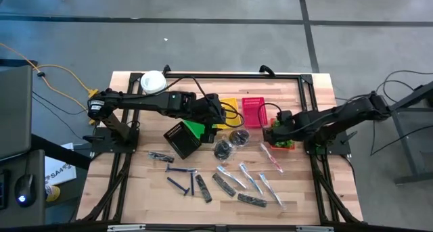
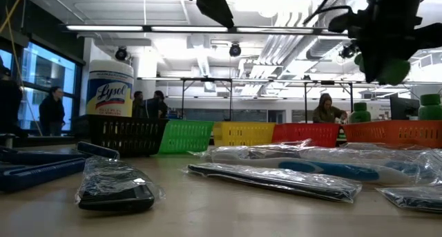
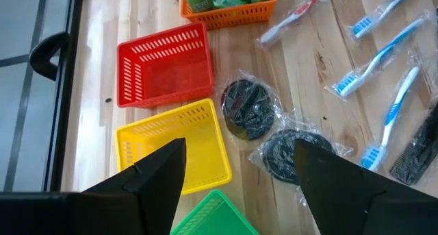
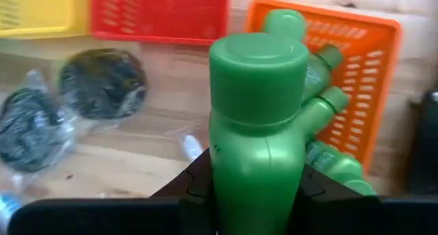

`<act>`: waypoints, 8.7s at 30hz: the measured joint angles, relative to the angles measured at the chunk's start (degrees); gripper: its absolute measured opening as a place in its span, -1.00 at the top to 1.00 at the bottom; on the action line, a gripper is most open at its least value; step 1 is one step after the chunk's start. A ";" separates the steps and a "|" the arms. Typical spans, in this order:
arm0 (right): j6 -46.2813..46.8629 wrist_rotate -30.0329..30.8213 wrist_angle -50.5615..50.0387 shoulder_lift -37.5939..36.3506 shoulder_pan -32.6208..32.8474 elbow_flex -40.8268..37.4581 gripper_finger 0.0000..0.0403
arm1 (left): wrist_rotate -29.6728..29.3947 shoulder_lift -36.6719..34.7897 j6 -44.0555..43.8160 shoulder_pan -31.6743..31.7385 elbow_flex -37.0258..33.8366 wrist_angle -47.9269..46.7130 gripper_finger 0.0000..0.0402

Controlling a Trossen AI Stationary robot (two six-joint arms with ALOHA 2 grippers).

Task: Pick & Place Travel size toiletries
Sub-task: Put the green shampoo into the orange bin, then put the orange toothbrush into the red bin, then put the blue toothbrush into the red bin

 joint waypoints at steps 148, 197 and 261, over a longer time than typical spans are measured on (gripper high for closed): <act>-24.50 -16.07 23.86 15.99 -15.29 9.33 0.88 | -6.03 -25.55 -1.42 7.93 -11.13 -11.13 -0.29; -29.47 -28.41 17.17 13.74 -30.12 9.31 0.32 | -5.66 -25.55 -1.55 7.89 -11.13 -12.48 -0.29; 3.46 -31.80 25.04 36.17 21.02 9.31 0.06 | -5.70 -25.55 -0.44 7.89 -11.17 -13.64 -0.29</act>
